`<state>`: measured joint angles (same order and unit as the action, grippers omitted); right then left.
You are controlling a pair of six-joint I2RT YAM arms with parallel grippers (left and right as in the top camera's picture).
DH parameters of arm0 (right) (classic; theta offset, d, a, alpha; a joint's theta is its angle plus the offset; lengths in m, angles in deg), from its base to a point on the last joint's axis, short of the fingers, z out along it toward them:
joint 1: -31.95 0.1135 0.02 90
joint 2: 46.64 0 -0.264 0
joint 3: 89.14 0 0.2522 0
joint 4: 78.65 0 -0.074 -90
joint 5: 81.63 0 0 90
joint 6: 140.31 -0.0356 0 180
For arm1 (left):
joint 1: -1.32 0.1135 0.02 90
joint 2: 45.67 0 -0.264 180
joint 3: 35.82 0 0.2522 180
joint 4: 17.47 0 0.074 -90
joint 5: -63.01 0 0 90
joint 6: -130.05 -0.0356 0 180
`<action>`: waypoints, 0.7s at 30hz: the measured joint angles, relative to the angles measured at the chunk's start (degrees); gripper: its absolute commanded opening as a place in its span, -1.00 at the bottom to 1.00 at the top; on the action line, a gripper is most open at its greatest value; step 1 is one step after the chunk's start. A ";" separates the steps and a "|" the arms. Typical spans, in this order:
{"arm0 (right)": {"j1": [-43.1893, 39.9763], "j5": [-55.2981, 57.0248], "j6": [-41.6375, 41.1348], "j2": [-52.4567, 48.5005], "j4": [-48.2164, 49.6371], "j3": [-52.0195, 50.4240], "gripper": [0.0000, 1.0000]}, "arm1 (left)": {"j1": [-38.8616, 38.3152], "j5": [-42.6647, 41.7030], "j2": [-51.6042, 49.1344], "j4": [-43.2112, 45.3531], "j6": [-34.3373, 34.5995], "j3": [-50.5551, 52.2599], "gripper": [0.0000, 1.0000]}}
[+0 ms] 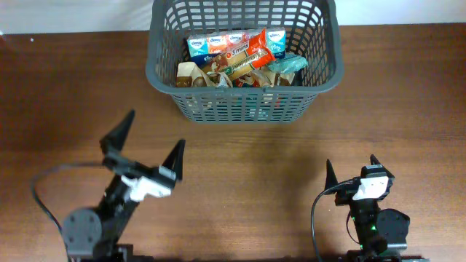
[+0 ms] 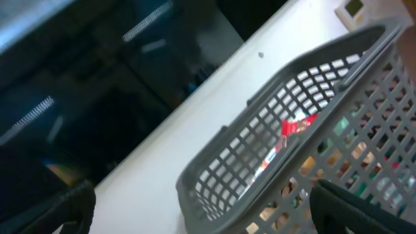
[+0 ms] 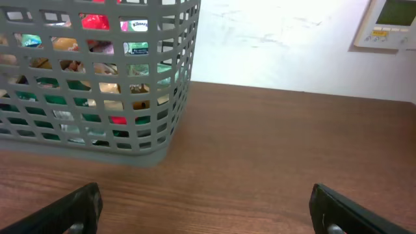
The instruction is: Pack container
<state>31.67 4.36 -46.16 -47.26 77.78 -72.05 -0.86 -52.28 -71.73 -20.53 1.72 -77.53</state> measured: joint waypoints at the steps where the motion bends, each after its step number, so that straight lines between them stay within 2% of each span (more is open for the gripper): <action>1: 0.00 0.00 -0.02 0.00 -0.02 0.00 0.98 | -0.15 0.00 1.81 1.01 0.00 2.01 0.99; 10: 0.00 0.02 -0.02 0.04 0.00 0.00 0.98 | -0.17 -0.02 12.96 2.38 0.00 14.93 0.99; 21: 0.00 0.00 -0.02 0.04 0.00 0.00 0.98 | -0.17 -0.02 13.22 2.40 0.00 15.41 0.99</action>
<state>31.67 4.36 -46.19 -47.22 77.78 -72.05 -1.03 -52.31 -58.51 -18.13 1.72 -62.12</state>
